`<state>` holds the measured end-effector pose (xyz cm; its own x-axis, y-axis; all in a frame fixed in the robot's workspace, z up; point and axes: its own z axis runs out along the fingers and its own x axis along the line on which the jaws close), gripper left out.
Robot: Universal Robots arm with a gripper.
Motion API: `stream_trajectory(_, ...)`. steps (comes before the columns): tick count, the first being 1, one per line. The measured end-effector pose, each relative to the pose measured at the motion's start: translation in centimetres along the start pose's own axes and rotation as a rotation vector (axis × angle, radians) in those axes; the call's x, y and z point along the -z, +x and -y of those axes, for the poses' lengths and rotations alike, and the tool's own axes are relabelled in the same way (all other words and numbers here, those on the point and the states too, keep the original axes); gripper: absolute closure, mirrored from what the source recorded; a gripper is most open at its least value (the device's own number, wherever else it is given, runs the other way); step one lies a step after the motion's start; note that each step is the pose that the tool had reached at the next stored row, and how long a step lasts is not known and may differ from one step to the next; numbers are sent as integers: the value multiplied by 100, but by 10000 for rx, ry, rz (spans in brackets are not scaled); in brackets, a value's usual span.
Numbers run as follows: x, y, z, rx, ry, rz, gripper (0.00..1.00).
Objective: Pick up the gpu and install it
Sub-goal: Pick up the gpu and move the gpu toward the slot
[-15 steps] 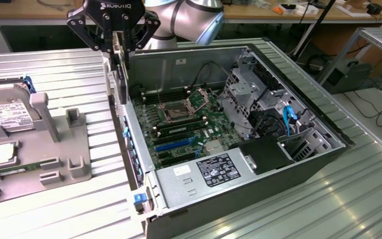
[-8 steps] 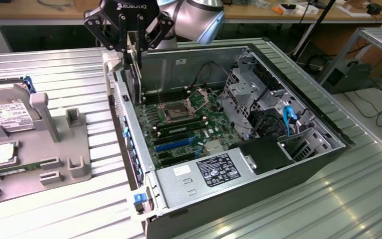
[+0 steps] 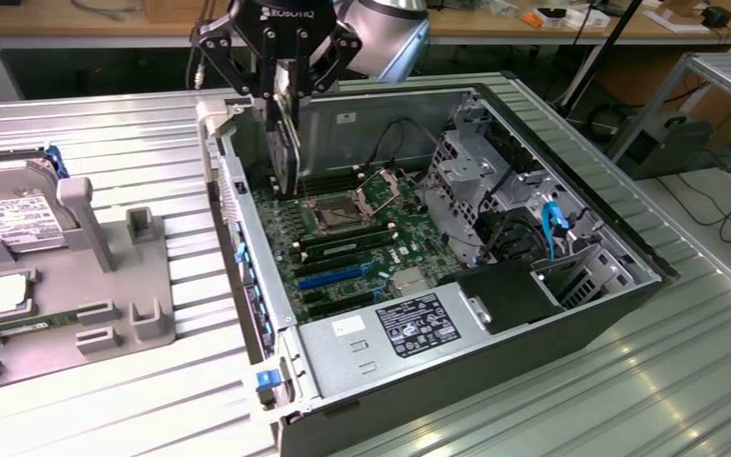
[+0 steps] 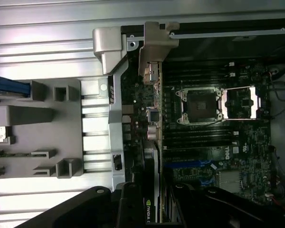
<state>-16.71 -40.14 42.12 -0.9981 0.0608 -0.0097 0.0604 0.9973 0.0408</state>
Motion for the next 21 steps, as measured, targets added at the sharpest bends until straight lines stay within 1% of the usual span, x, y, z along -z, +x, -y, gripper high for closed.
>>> stream_trajectory(3,-1,-133,2,0,1,0,73)
stream_trajectory(6,-1,-216,2,-1,1,-1,73)
stream_trajectory(11,-4,-442,1,-1,1,-1,73)
stream_trajectory(15,-5,-536,1,-1,1,-1,73)
stream_trajectory(20,-6,-694,6,-1,2,-1,73)
stream_trajectory(21,-6,-712,6,-1,2,-1,73)
